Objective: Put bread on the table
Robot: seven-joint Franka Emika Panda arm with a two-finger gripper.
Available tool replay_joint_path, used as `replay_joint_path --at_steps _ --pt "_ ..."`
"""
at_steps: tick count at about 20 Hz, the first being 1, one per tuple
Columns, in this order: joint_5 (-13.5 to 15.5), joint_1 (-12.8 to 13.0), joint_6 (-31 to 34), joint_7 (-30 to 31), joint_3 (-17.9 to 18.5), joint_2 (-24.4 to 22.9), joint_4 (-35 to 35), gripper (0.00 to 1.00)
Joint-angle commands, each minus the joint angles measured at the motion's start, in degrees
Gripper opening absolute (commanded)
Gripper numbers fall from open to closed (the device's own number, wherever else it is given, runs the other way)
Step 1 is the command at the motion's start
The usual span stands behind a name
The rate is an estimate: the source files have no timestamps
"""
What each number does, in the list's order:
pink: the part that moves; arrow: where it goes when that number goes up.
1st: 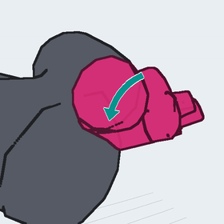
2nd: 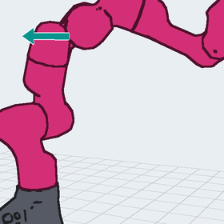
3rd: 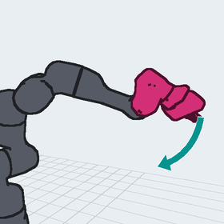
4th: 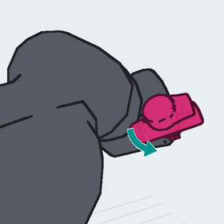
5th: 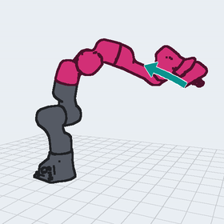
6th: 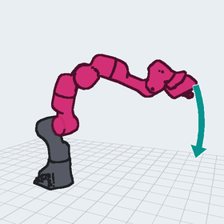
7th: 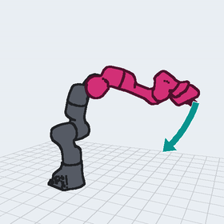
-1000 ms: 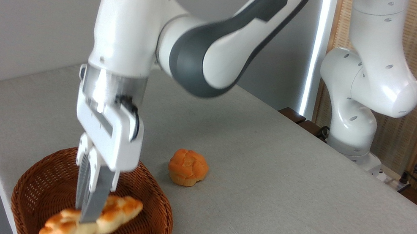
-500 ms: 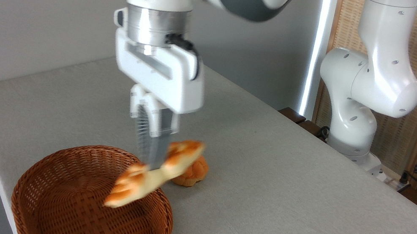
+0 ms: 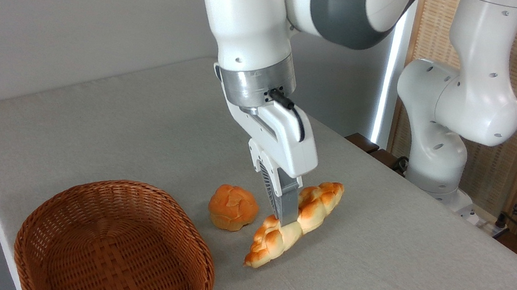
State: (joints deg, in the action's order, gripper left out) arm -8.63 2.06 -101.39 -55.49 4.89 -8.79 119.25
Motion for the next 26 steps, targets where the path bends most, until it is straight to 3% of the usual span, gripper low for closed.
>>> replay_joint_path --at_steps 1,2,5,10,15,16,18,21,26 --pt "-1.39 1.8 -0.12 -0.5 0.64 -1.41 2.21 0.92" --pt "-1.74 1.98 -0.73 -0.5 0.64 -1.41 2.21 1.0" --pt "-4.2 1.98 -4.24 -0.41 0.64 -1.41 2.12 1.0" --pt "-4.2 1.89 -5.57 0.29 0.73 -1.41 1.51 1.0" --pt "-3.41 1.8 -5.31 4.67 -1.02 -1.41 -5.68 1.0" --pt "-2.37 1.72 -5.39 7.47 -1.72 -1.23 -7.18 1.0" --pt "2.63 0.23 -4.35 11.44 -3.65 -0.01 -12.0 1.0" --pt "10.37 -2.24 3.02 11.8 -5.51 3.41 -20.78 1.0" --pt "11.27 -2.24 8.05 15.68 -6.12 6.15 -24.77 1.0"
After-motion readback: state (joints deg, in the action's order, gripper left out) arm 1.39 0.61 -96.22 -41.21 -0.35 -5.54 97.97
